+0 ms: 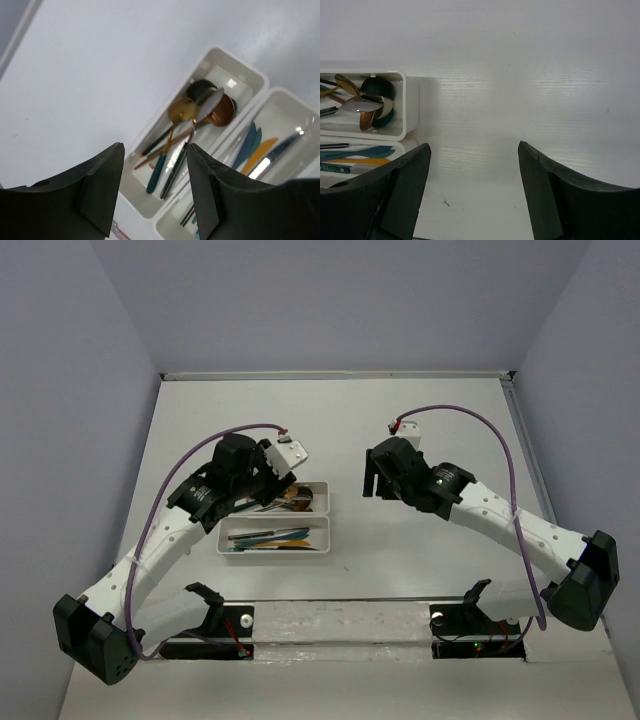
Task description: Sort the eating utensils into containers
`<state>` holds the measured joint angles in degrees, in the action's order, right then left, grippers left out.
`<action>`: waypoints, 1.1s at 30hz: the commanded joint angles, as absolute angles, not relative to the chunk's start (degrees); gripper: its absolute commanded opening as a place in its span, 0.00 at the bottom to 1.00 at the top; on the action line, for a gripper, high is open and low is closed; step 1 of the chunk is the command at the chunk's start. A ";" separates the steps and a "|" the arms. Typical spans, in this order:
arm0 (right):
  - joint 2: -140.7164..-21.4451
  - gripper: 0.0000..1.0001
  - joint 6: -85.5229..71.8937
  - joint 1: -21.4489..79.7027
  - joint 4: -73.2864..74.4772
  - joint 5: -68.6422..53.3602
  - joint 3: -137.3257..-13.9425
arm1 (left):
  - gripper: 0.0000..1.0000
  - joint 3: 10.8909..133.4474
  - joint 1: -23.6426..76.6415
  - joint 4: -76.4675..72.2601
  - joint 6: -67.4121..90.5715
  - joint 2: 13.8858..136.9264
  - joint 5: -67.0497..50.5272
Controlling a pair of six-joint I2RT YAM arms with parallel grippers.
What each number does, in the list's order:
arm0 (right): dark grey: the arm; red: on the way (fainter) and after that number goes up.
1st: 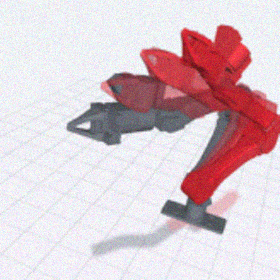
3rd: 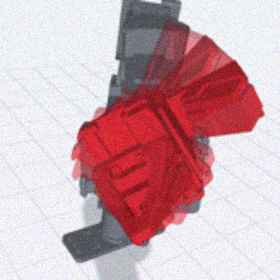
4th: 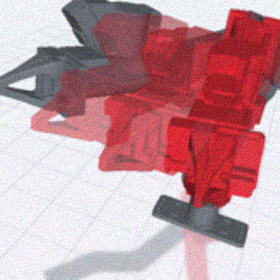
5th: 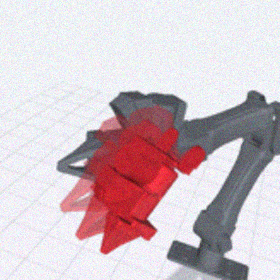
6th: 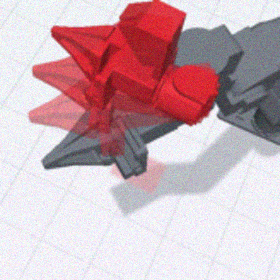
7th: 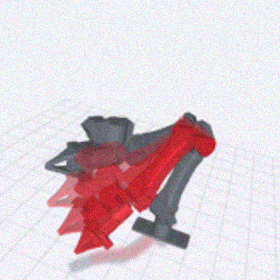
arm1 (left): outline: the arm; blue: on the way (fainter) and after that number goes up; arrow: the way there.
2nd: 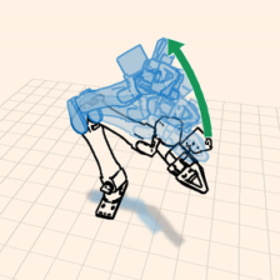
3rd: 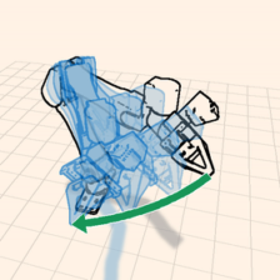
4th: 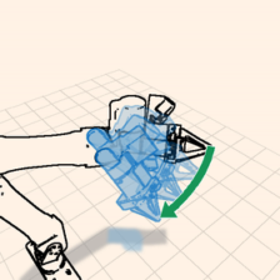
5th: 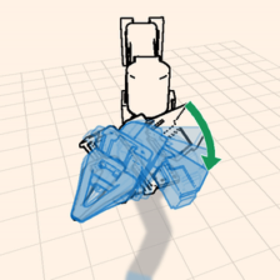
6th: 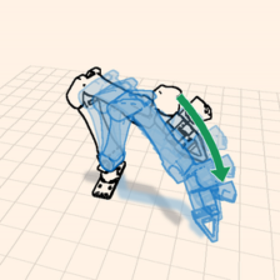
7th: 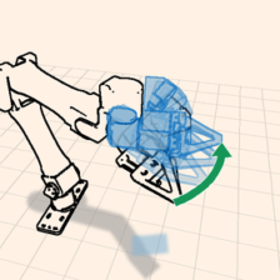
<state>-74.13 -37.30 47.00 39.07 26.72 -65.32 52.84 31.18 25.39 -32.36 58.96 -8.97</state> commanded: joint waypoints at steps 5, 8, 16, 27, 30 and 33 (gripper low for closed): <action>-80.59 0.75 -39.10 45.53 41.30 21.80 -71.71 | 0.68 59.95 30.42 16.98 -23.72 65.13 11.85; -82.35 0.73 -40.69 45.53 43.50 21.62 -74.44 | 0.70 55.11 22.27 13.36 -25.57 63.11 3.12; -85.42 0.73 -41.75 45.53 44.03 21.88 -75.41 | 0.71 48.61 -18.17 17.57 -35.05 60.91 -26.44; -90.17 0.72 -40.25 45.53 44.82 22.41 -75.23 | 0.74 41.40 -31.29 24.69 -48.07 71.89 -31.54; -90.61 0.72 -40.25 45.53 44.83 22.76 -75.32 | 0.74 40.00 -31.81 23.56 -48.08 72.33 -30.85; -91.05 0.72 -40.43 45.53 44.83 23.11 -75.06 | 0.73 39.46 -31.82 23.64 -48.25 73.03 -31.55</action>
<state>-90.78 -40.73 45.71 44.53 21.67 -73.84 40.25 -31.33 22.52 -45.60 73.41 -28.10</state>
